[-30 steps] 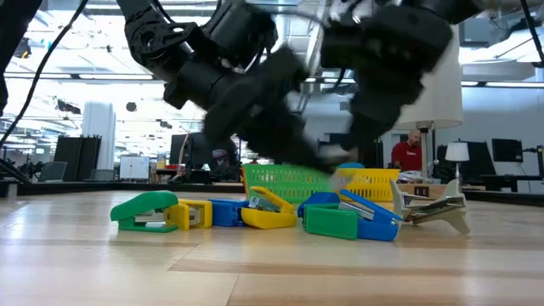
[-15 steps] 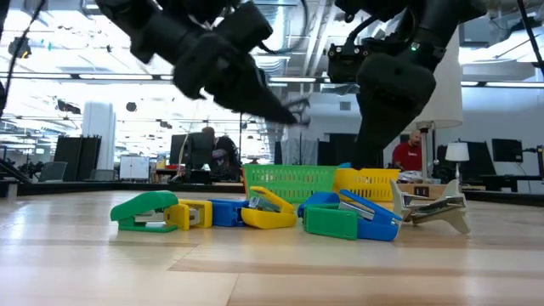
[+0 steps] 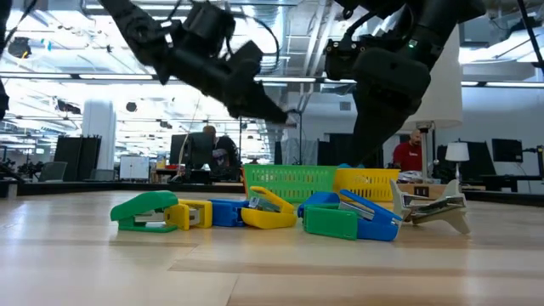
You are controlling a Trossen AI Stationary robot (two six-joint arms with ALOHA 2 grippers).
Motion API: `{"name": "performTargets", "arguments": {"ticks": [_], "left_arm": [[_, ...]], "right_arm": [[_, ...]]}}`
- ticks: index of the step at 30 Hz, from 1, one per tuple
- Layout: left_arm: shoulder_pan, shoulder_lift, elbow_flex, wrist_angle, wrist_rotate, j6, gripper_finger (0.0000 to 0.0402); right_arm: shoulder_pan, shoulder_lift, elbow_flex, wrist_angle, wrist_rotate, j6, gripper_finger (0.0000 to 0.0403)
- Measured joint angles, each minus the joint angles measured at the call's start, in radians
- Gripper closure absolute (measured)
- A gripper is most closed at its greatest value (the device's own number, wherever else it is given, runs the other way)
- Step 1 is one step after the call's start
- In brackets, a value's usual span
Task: Pick and place Stapler, Stapler remover, tape
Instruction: Put the purple staple remover into the green bin, then put the gray staple remover into the green bin
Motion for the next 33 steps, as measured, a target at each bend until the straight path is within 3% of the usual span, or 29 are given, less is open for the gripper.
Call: {"name": "performTargets", "arguments": {"ticks": [2, 9, 15, 19, 25, 33], "left_arm": [[0.003, 0.025, 0.001, 0.018, 0.039, 0.001, 0.0346], [-0.021, 0.092, 0.002, 0.057, 0.036, 0.017, 0.0302], [-0.02, 0.082, 0.002, 0.052, 0.005, -0.02, 0.0267], [-0.053, 0.08, 0.002, 0.049, 0.046, -0.064, 0.0258], [-0.207, 0.08, -0.024, 0.052, 0.121, -0.145, 0.0258], [-0.481, 0.08, -0.058, 0.058, 0.077, -0.133, 0.0261]], "right_arm": [[0.004, 0.0, 0.0, 0.001, 0.0, 0.0, 0.0244], [0.006, 0.0, 0.0, 0.004, 0.0, 0.0, 0.0241], [0.01, 0.0, 0.0, 0.003, -0.002, 0.0, 0.0243], [0.018, 0.0, 0.0, -0.007, 0.0, 0.0, 0.0243], [0.038, 0.0, 0.0, -0.005, 0.001, -0.004, 0.0241], [0.05, 0.0, 0.0, 0.054, 0.001, -0.037, 0.0247]]}}
